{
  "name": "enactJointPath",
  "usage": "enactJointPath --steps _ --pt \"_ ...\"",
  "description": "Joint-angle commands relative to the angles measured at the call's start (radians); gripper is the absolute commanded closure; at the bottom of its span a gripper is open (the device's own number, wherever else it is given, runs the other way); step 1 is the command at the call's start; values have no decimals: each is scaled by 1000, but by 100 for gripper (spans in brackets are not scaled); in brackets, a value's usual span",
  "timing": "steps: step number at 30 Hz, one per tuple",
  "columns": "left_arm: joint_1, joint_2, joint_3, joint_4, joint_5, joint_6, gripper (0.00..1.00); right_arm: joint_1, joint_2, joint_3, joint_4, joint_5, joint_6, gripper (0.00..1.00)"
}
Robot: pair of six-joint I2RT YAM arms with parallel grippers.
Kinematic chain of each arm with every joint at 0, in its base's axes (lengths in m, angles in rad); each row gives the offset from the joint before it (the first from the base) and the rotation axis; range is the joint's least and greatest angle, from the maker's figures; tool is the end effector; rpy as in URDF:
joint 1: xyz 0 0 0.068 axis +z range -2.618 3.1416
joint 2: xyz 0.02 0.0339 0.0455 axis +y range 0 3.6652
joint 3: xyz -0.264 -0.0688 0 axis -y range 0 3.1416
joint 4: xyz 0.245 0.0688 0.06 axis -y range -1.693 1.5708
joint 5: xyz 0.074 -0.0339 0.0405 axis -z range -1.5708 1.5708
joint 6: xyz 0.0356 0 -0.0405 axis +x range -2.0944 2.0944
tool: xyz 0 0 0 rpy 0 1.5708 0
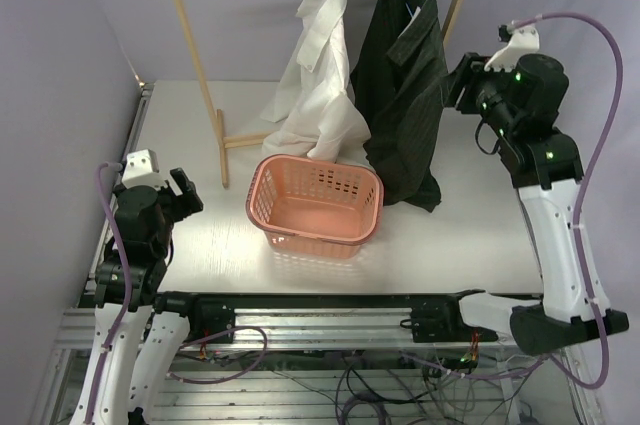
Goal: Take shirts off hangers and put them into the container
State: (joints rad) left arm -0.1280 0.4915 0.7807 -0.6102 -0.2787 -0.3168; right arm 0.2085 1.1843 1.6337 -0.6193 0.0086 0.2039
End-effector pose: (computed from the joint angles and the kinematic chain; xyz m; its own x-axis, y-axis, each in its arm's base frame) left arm 0.1080 -0.0040 0.3313 -0.2549 -0.2692 -0.9287 -0.2269 0.9503 -0.2131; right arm 0.2183 0.0459 0.5000 -0.2022 0.1642 -0.9655 -0.1611 0.9668 0.1982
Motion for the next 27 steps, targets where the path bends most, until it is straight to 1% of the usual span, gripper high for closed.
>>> enactJointPath --steps 1,4,8,10,11,13,14,15,16,22,25,27 --pt "-7 -6 2 33 14 12 12 -3 104 109 9 91 -53 47" --pt "-7 -6 2 33 8 10 12 -3 158 148 34 54 -52 47" --pt "-7 -6 2 33 9 11 12 -3 230 200 50 56 -56 48" --pt "-7 -7 2 33 9 11 12 -3 264 230 48 57 -62 51" --pt "-7 -8 2 33 9 12 12 -3 277 243 51 62 -63 55" --pt "-7 -12 2 33 8 12 12 -3 292 257 63 79 -65 71" --pt "-7 -14 1 33 7 12 12 -3 298 265 72 93 -64 80" --pt "-7 -16 2 33 6 12 12 -3 303 272 81 101 -65 92" --pt "-7 -19 0 33 4 12 12 -3 306 280 90 109 -66 100" --pt "-7 -32 -1 35 -3 9 11 -3 339 334 111 145 -81 100" --pt "-7 -34 -1 36 -1 11 11 -3 330 327 158 148 -97 100" --pt "-7 -34 -1 36 2 13 11 -3 312 312 208 120 -125 100"
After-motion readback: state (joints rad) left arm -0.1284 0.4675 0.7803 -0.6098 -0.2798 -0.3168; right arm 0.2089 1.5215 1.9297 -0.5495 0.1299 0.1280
